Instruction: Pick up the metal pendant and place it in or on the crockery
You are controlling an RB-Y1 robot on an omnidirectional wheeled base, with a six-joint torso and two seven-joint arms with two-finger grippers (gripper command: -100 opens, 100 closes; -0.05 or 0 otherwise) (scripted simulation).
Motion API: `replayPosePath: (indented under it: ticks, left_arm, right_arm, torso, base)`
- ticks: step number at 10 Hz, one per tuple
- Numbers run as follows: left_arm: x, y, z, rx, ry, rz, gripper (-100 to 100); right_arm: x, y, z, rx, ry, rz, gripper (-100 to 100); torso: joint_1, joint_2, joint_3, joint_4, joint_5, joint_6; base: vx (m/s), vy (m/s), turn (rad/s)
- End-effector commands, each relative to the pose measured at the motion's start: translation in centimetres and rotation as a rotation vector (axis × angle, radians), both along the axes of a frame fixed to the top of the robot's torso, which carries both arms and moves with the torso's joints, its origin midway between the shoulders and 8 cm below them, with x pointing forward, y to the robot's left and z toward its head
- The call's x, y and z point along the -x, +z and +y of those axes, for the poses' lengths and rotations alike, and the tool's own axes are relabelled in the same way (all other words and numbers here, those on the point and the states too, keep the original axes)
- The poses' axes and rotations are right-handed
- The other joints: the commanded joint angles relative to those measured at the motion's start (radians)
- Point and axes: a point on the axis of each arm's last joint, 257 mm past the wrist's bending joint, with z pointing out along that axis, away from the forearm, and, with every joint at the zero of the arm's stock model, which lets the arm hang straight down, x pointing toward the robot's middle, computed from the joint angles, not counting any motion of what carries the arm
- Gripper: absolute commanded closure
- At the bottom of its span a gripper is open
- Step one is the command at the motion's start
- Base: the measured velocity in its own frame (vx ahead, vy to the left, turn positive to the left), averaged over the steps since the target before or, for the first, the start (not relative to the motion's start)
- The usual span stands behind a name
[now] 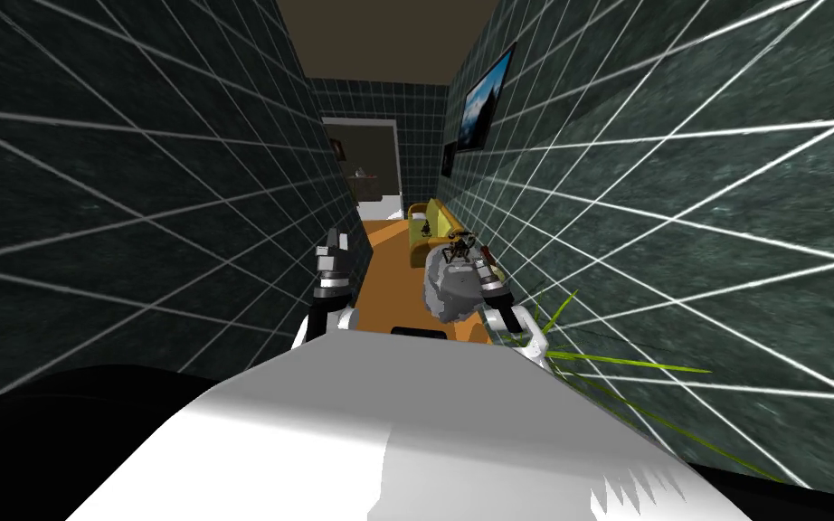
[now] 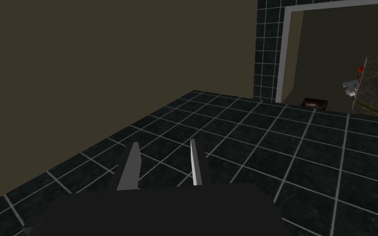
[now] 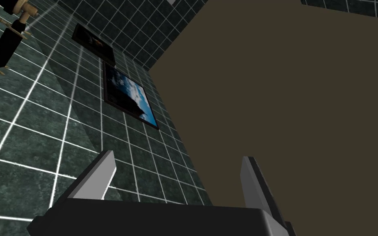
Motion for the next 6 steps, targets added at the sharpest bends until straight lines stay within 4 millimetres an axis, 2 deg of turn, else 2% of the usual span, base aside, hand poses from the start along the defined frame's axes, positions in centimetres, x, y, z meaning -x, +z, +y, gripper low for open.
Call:
replayPosePath:
  ticks: [1,2,3,4,5,6]
  left_arm:
    - [0.0,0.0,0.0,0.000,0.000,0.000,0]
    - [0.0,0.0,0.0,0.000,0.000,0.000,0]
    - [0.0,0.0,0.0,0.000,0.000,0.000,0]
    - [0.0,0.0,0.0,0.000,0.000,0.000,0]
    - [0.0,0.0,0.0,0.000,0.000,0.000,0]
    - [0.0,0.0,0.0,0.000,0.000,0.000,0]
  right_arm:
    - [-0.9,-2.1,0.6,0.084,0.009,0.033,-100]
    - [-1.3,-3.1,0.9,0.138,0.019,0.046,-100]
    - [-1.5,-4.1,0.5,0.140,0.012,0.065,-100]
    - [-2.0,-5.8,0.5,0.198,0.017,0.091,-100]
    - [-2.4,-6.9,0.7,0.257,0.027,0.104,-100]
    - [-2.5,-7.7,0.3,0.259,0.021,0.121,-100]
  torso:
    - [0.000,0.000,0.000,0.000,0.000,0.000]
    - [-0.001,0.000,0.000,0.000,0.000,0.000]
    - [-0.003,0.000,0.000,0.000,-0.001,0.000]
    - [-0.001,0.000,0.000,0.000,0.000,0.002]
    - [0.001,0.000,0.000,0.000,0.000,0.000]
    - [0.000,0.000,0.000,0.000,0.000,0.000]
  base:
    - [-0.012,-0.108,0.407]
    - [-0.022,-0.133,0.441]
    - [-0.021,-0.100,0.055]
    - [-0.019,-0.068,0.187]
    - [-0.022,-0.089,0.384]
    - [-0.013,-0.078,0.112]
